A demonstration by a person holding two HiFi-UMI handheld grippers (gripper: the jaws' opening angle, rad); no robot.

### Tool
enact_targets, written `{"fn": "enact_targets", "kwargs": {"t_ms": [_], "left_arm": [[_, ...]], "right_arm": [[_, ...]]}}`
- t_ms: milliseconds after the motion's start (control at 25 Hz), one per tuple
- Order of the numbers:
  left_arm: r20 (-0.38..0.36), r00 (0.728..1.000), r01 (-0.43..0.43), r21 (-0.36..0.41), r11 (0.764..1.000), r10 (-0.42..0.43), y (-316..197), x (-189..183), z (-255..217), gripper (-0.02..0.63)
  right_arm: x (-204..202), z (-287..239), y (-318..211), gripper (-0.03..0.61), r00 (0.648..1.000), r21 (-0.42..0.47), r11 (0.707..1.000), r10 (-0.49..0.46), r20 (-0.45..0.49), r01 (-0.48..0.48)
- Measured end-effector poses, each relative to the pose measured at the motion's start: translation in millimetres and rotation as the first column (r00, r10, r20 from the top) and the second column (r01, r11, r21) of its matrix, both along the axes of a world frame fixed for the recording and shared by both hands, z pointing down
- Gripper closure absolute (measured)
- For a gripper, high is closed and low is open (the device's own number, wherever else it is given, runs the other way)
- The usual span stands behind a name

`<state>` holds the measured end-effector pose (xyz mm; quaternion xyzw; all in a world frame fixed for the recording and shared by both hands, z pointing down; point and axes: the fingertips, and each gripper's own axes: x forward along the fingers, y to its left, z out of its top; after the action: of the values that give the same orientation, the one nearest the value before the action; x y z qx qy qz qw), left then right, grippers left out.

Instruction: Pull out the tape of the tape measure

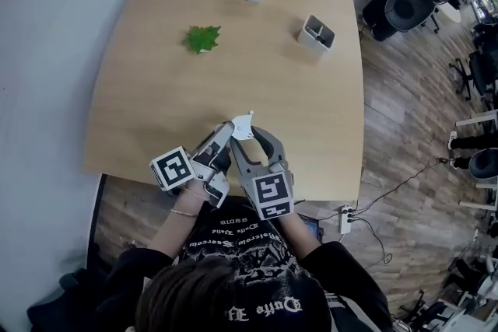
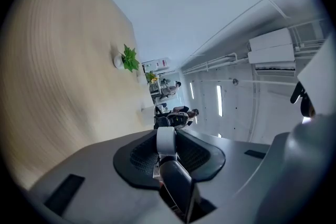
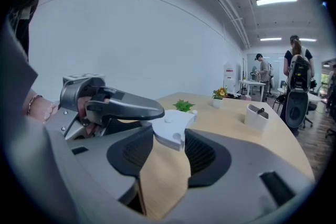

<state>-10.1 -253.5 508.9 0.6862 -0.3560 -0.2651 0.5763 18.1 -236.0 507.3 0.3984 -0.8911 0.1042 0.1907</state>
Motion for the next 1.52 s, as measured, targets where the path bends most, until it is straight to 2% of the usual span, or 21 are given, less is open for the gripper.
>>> {"fn": "enact_targets", "kwargs": {"t_ms": [120,200,280,320,400,560,640,720,840,960,1040,1160,1280,1520], "left_arm": [[-0.052,0.999,0.011,-0.006,1.000,-0.011,-1,3,-8,0.518],[-0.046,0.999,0.000,-0.002,1.000,0.000,-2,4,-7,0.518],[-0.014,1.000,0.000,0.002,1.000,0.000,-5,-1,-1,0.520],[0.003,1.000,0.007,0.001,1.000,-0.007,-8,-6,2,0.521],[0.050,0.998,0.026,-0.004,1.000,-0.025,-11,-19,9,0.520],[0.205,0.979,0.015,0.007,1.000,-0.016,-10,-40,14,0.521],[0.215,0.976,-0.015,0.011,1.000,0.013,-8,-39,13,0.521],[0.175,0.982,-0.066,-0.002,0.998,0.065,-7,-37,13,0.522],[-0.010,0.987,-0.161,-0.063,0.985,0.161,-4,-32,5,0.522],[-0.185,0.951,-0.268,-0.090,0.959,0.248,-1,-32,-5,0.522],[-0.251,0.920,-0.331,-0.087,0.940,0.300,2,-33,-11,0.522],[-0.305,0.868,-0.427,-0.060,0.902,0.391,11,-30,-24,0.522],[-0.296,0.837,-0.497,-0.054,0.866,0.461,21,-25,-29,0.522],[-0.312,0.768,-0.598,-0.035,0.801,0.560,31,-18,-33,0.522]], "right_arm": [[2,-2,0,0.382,1.000,-0.013,1.000,0.009,0.006,-0.009],[3,-1,-1,0.379,1.000,-0.025,1.000,-0.002,-0.001,0.002],[2,1,0,0.374,0.999,-0.029,0.999,-0.039,-0.014,0.038],[1,2,1,0.337,0.998,-0.033,0.997,-0.064,-0.022,0.063],[2,6,4,0.331,0.995,-0.056,0.994,-0.098,-0.019,0.097],[17,3,1,0.333,0.992,-0.146,0.987,-0.045,0.118,0.062],[22,-5,-5,0.336,0.981,-0.182,0.981,-0.027,0.191,0.063],[22,-11,-11,0.378,0.971,-0.184,0.976,-0.077,0.227,0.121],[18,-19,-9,0.377,0.946,-0.113,0.952,-0.262,0.191,0.286],[18,-28,-2,0.378,0.902,-0.026,0.910,-0.407,0.140,0.415],[18,-35,-1,0.379,0.875,0.022,0.884,-0.465,0.137,0.467],[13,-44,2,0.379,0.840,0.074,0.847,-0.532,0.107,0.527],[1,-53,10,0.408,0.798,0.093,0.800,-0.599,0.072,0.592],[-12,-45,27,0.408,0.713,0.037,0.714,-0.700,0.032,0.699]]}}
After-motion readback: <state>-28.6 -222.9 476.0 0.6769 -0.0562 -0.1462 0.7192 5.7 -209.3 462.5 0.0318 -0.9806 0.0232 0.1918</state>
